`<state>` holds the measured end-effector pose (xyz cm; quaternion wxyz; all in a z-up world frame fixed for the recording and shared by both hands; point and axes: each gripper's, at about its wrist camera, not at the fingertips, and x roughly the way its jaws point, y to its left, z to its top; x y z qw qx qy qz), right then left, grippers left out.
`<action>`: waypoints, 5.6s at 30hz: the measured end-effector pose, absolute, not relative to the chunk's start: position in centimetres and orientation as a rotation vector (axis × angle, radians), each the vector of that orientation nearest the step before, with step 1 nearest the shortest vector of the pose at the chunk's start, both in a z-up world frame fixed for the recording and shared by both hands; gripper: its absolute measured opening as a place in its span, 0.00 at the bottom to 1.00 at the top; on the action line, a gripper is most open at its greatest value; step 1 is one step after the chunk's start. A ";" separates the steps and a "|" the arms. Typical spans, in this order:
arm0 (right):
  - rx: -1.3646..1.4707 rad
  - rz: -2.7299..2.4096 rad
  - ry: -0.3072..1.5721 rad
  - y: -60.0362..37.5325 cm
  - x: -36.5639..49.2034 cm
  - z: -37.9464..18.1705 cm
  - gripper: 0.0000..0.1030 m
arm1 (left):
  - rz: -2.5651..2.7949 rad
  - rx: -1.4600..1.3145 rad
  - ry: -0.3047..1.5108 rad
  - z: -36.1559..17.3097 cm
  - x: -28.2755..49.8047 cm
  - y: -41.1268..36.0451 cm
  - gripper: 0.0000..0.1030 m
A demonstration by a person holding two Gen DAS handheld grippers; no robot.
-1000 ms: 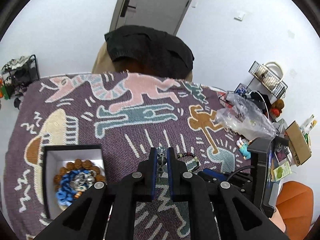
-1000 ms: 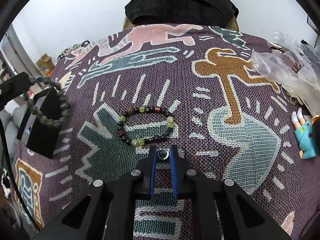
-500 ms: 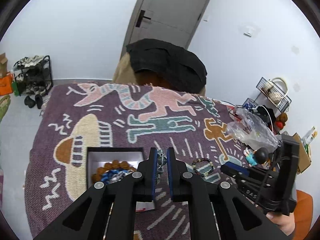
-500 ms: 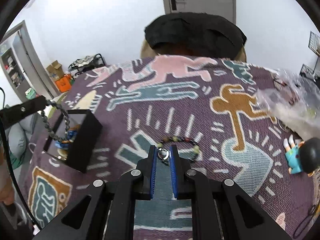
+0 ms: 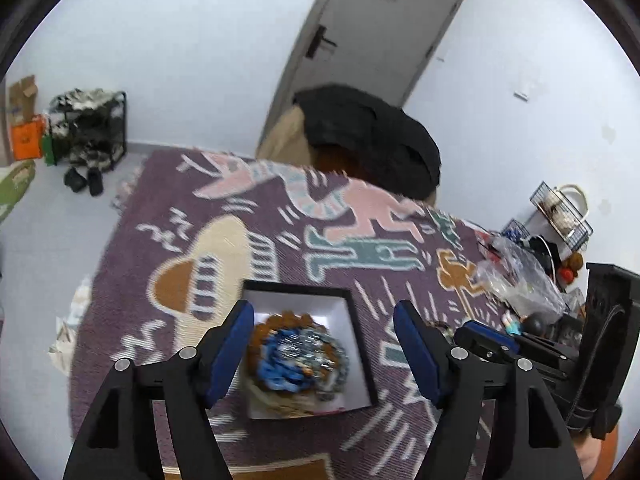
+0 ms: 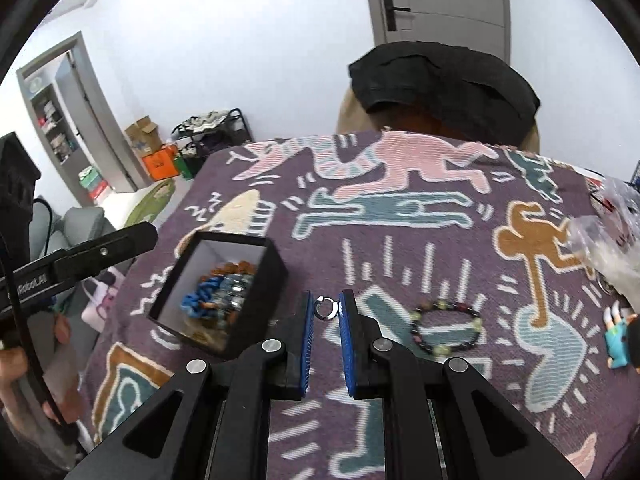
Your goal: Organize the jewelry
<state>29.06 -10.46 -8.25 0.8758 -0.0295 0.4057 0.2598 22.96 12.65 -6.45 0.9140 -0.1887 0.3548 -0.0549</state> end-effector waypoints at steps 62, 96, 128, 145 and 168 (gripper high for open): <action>0.057 0.446 0.938 -17.4 31.0 -11.0 0.54 | -0.145 -0.256 0.796 -7.5 23.0 6.3 0.71; -0.007 0.262 0.941 -19.5 35.6 -13.5 0.08 | -0.053 -0.308 0.800 -9.0 22.6 9.8 0.71; -0.093 0.566 0.778 -3.7 29.3 -3.8 0.08 | 0.015 -0.444 0.775 -10.8 19.4 18.0 0.71; -0.106 0.651 0.819 -1.0 26.5 -4.3 0.54 | 0.044 -0.514 0.741 -10.6 17.4 19.9 0.71; -0.012 0.513 0.634 -14.1 19.9 -0.1 0.85 | 0.015 -0.223 0.606 -3.8 13.3 10.3 0.85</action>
